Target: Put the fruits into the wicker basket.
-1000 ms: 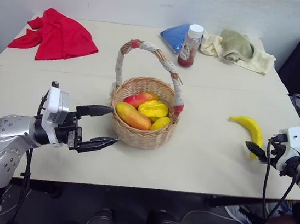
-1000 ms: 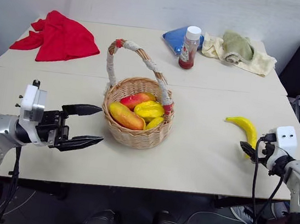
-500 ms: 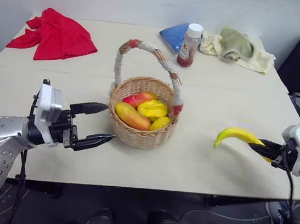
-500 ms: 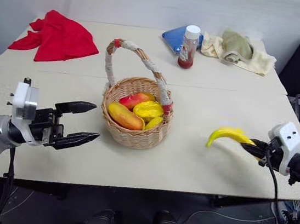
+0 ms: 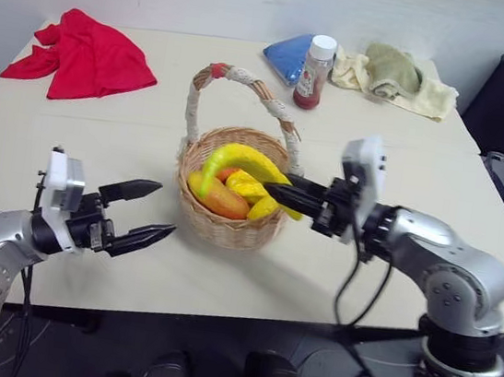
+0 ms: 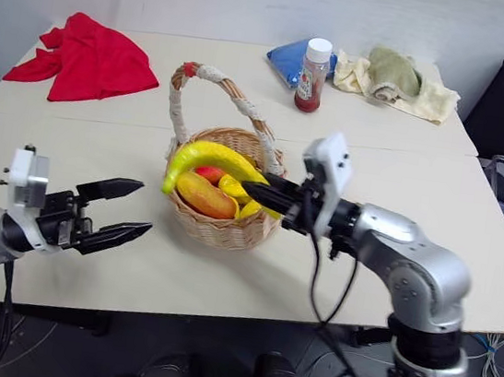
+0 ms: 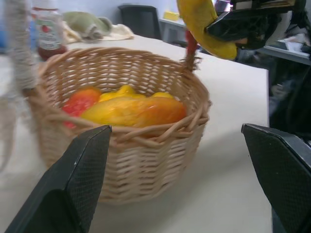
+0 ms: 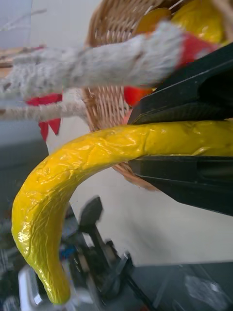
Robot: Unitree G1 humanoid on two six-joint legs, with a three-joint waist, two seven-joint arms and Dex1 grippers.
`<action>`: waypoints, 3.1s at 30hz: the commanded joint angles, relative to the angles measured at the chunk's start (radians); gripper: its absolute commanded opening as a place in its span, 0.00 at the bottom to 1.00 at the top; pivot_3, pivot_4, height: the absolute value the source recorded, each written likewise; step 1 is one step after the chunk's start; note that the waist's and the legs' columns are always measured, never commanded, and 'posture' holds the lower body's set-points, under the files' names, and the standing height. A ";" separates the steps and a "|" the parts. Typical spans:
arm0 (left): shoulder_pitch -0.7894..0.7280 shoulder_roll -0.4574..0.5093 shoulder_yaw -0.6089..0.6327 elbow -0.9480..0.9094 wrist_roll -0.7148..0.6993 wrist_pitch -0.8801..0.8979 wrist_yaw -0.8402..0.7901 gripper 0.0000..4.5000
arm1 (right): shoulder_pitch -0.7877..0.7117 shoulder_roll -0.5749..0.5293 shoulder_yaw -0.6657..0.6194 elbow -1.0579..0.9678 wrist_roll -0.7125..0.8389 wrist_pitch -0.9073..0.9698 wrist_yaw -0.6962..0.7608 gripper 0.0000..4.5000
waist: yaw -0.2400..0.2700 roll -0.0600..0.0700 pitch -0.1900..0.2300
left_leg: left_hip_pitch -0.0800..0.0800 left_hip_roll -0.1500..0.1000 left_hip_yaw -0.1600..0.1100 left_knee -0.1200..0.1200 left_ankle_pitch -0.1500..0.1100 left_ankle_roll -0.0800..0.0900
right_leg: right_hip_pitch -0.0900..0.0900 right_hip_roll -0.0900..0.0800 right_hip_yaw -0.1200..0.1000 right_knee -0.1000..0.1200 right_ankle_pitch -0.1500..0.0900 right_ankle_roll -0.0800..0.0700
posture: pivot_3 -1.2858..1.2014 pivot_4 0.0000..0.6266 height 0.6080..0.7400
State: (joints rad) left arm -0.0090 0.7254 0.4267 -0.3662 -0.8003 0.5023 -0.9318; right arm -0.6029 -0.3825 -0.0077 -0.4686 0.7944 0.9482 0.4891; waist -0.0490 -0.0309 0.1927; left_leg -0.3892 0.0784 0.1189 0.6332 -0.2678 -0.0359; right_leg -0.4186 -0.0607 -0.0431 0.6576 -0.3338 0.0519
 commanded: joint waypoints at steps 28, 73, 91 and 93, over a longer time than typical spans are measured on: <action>0.078 0.012 0.058 -0.061 -0.046 -0.017 -0.009 1.00 | 0.111 -0.475 -0.104 0.158 -0.105 -0.280 0.486 0.99 | -0.005 -0.002 -0.001 | 0.005 -0.001 0.000 0.001 -0.004 0.010 | 0.006 -0.001 -0.004 -0.004 0.002 -0.002 | 0.52 0.24 1.00; -0.287 -0.038 -0.210 0.176 0.061 -0.048 -0.120 1.00 | 0.126 -0.411 -0.493 0.838 -0.355 -0.719 0.329 0.19 | 0.011 0.001 0.000 | 0.004 -0.004 0.002 0.002 0.000 0.002 | 0.005 0.002 -0.002 -0.003 0.003 0.000 | 0.52 0.24 1.00; -0.167 0.048 -0.163 0.156 0.144 -0.104 -0.142 1.00 | 0.586 -0.582 -0.608 0.576 -0.367 -0.853 0.601 0.99 | 0.015 0.002 0.001 | 0.005 -0.003 0.002 0.003 -0.001 0.004 | 0.008 0.001 -0.002 -0.004 0.003 0.002 | 0.52 0.24 1.00; -0.124 0.066 -0.150 0.162 0.178 -0.149 -0.158 1.00 | 0.651 -0.529 -0.567 0.482 -0.365 -0.908 0.622 0.99 | 0.008 0.002 0.001 | 0.006 -0.003 0.002 0.002 -0.001 0.003 | 0.008 0.002 -0.001 -0.004 0.003 0.002 | 0.52 0.24 1.00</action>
State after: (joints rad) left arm -0.1434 0.7760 0.2400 -0.1861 -0.6427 0.3946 -1.0731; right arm 0.0380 -0.9268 -0.5907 0.0873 0.4245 0.0940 1.0887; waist -0.0407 -0.0291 0.1933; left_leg -0.3812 0.0761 0.1217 0.6339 -0.2686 -0.0342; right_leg -0.4101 -0.0569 -0.0441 0.6533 -0.3308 0.0533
